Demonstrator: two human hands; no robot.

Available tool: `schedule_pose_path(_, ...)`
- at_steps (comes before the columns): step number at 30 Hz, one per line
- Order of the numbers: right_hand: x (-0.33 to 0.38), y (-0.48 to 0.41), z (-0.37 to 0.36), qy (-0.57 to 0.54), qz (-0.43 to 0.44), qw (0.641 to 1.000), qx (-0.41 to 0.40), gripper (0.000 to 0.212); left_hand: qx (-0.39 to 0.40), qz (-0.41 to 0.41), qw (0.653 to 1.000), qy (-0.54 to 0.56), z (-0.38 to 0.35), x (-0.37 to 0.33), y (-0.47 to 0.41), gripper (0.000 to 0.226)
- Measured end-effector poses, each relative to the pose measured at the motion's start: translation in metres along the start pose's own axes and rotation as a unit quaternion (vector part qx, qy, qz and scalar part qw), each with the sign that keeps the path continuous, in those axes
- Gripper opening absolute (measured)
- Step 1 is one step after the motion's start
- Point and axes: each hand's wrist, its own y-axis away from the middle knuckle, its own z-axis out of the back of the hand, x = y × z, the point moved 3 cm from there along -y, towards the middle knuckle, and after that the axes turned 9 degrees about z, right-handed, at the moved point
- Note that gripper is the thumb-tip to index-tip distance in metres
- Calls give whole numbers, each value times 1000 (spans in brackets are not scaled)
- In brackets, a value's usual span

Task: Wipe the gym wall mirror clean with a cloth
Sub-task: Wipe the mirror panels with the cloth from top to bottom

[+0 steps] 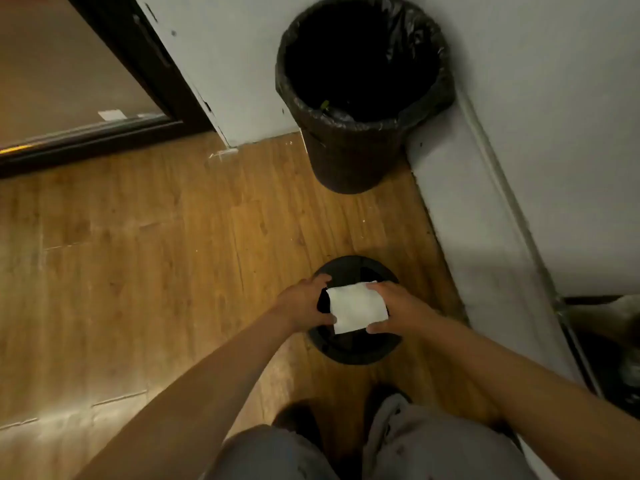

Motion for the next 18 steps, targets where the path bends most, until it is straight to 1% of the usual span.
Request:
schedule_pose_path(1, -10, -12, -9, -6, 12, 1000, -7, 95, 12, 13, 999, 31, -7, 5, -17, 91)
schedule_pose_path(2, -19, -23, -14, -6, 16, 1000, -13, 95, 32, 28, 997, 62, -12, 8, -30, 87)
schedule_pose_path(5, -42, -58, -29, 2, 23, 999, -33, 93, 102, 81, 988, 77, -24, 19, -73, 55)
schedule_pose_path(6, -43, -66, -35, -5, 22, 999, -41, 92, 112, 84, 985, 97, -30, 19, -82, 56)
schedule_pose_path(7, -46, -75, -40, -19, 24, 998, -56, 91, 105, 79, 983, 128, -36, 23, -92, 72)
schedule_pose_path(8, -47, -81, -43, -31, 27, 996, -78, 87, 83, 79, 982, 147, -43, 28, -103, 100)
schedule_pose_path(9, -48, -86, -45, -41, 26, 994, -100, 82, 48, 82, 985, 144, -50, 35, -115, 126)
schedule_pose_path(10, -49, -89, -47, -52, 24, 992, -115, 79, 7, 83, 989, 120, -58, 41, -123, 139)
schedule_pose_path(11, -49, -90, -46, -61, 25, 990, -125, 77, -28, 81, 992, 95, -64, 43, -125, 137)
schedule_pose_path(12, -48, -90, -45, -65, 23, 989, -127, 76, -56, 76, 992, 82, -66, 41, -120, 120)
schedule_pose_path(14, -48, -87, -41, -34, 14, 991, -129, 72, -114, 68, 987, 91, -67, 36, -109, 74)
schedule_pose_path(15, -47, -86, -37, -5, 12, 991, -132, 68, -134, 70, 984, 96, -66, 35, -106, 62)
schedule_pose_path(16, -45, -85, -33, 23, 13, 991, -132, 63, -149, 72, 981, 106, -65, 34, -103, 57)
schedule_pose_path(18, -43, -85, -25, 52, 15, 991, -125, 45, -162, 58, 979, 114, -63, 30, -102, 56)
